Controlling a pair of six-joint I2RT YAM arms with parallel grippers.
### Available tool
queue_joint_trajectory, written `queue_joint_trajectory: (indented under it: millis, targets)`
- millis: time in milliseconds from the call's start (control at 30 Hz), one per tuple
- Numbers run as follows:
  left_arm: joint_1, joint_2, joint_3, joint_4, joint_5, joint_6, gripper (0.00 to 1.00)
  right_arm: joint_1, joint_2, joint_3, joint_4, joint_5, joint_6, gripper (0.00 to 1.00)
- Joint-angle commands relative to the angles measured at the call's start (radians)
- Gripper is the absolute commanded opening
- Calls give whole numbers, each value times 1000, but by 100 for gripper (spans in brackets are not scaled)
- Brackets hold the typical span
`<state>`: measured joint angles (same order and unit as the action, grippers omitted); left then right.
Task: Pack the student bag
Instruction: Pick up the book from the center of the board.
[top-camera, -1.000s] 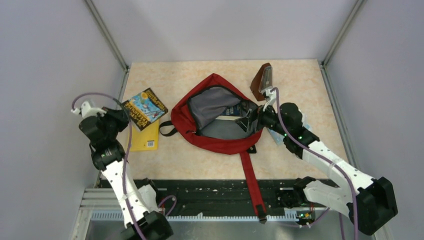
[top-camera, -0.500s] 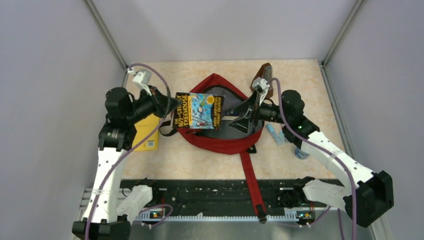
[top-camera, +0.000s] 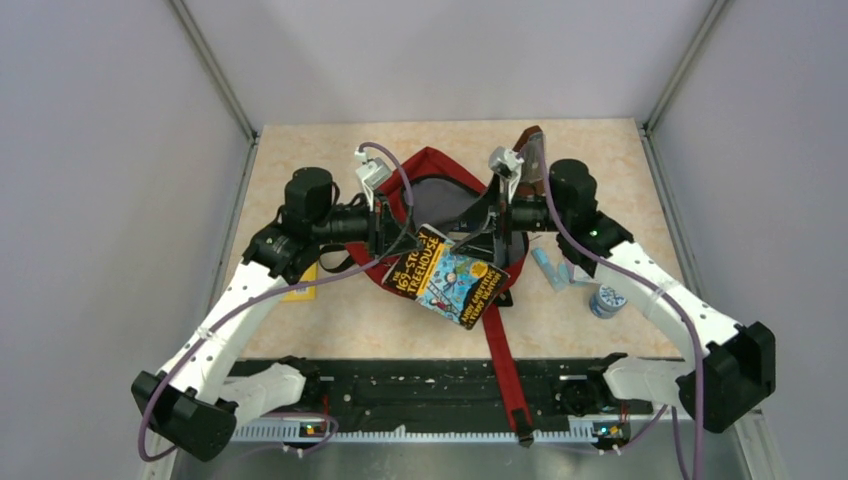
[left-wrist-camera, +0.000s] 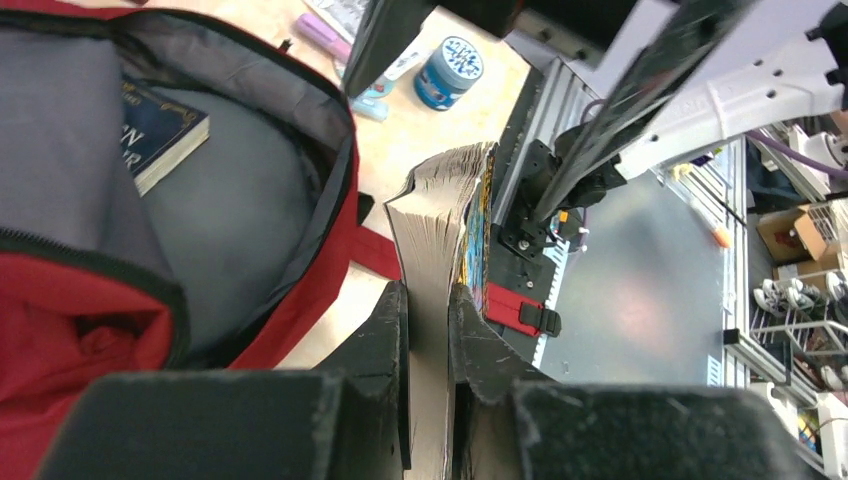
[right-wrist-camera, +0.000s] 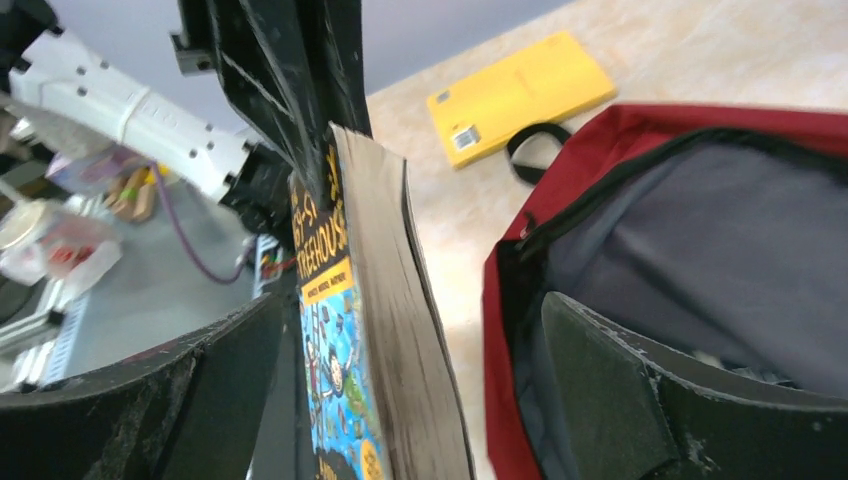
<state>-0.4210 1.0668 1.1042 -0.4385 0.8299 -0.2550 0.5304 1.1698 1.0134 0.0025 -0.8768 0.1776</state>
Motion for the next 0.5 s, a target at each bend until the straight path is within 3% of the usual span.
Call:
queue_joint_trajectory:
  millis: [0, 167, 267, 400, 433, 467]
  targets:
    - [-36, 1, 58, 167, 76, 8, 0, 25, 54, 23, -56, -170, -27, 95]
    - [-46, 23, 65, 176, 89, 18, 0, 68, 86, 22, -132, -277, -65, 74]
    - [-47, 29, 63, 175, 92, 30, 0, 71, 78, -6, -100, -322, -44, 55]
    - [-48, 32, 64, 175, 29, 40, 0, 70, 64, -23, -76, -299, 6, 1]
    - [-48, 39, 68, 164, -12, 46, 6, 66, 56, -26, -75, -247, 23, 0]
    - [-47, 51, 80, 143, -59, 63, 22, 57, 46, -28, -74, -183, 48, 0]
